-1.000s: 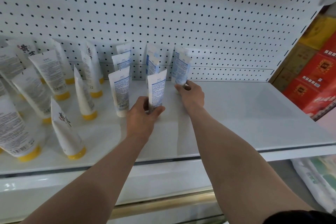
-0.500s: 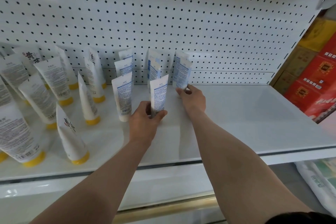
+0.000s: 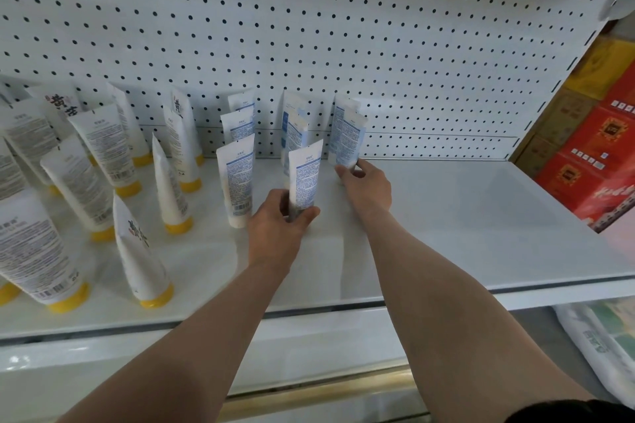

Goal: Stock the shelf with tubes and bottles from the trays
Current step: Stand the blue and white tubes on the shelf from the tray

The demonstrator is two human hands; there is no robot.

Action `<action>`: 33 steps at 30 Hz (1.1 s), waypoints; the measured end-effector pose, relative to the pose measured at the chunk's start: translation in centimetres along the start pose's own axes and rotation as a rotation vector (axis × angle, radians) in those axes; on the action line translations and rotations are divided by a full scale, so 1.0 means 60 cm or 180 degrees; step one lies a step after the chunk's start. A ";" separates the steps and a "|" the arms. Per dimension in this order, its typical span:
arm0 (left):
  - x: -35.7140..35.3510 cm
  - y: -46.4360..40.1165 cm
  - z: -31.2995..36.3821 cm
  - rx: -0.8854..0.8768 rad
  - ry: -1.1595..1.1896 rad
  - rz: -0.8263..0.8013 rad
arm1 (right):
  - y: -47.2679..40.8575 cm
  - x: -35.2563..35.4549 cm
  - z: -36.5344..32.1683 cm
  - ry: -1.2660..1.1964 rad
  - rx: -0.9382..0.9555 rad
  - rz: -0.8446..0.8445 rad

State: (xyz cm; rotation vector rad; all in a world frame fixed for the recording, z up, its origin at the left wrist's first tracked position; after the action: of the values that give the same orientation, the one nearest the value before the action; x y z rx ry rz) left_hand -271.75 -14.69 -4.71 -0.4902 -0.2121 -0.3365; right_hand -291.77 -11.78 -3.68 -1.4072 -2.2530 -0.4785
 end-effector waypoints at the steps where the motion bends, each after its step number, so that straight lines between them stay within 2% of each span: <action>1: 0.000 0.000 -0.001 -0.0004 -0.0010 0.0000 | 0.000 0.000 0.001 0.0009 0.0006 -0.0003; 15: -0.006 -0.003 -0.014 0.0039 -0.0048 -0.0012 | 0.010 0.005 0.001 -0.0020 0.0022 -0.0074; 26: -0.003 -0.002 -0.002 0.0038 -0.0159 0.0001 | 0.070 0.049 0.030 -0.0474 -0.0244 -0.0512; 30: 0.006 0.012 0.010 0.0229 -0.0186 0.0079 | 0.100 0.100 0.060 -0.0756 -0.0420 -0.0543; 33: 0.009 0.043 0.036 0.0619 -0.0039 0.0397 | 0.115 0.156 0.085 -0.0799 -0.0516 -0.0530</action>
State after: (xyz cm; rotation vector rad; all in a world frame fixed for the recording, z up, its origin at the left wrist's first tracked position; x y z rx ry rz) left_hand -270.59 -11.63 -3.81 -0.3119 -0.2225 -0.1886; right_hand -290.04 0.77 -2.61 -1.4326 -2.5987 -0.5779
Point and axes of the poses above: each hand's wrist, its own y-axis away from the middle knuckle, its own x-axis out of the back of the hand, z = x × y, the point moved 2 cm from there along -y, towards the middle knuckle, and after that the axes turned 12 degrees about -x, right-handed, at the moved point
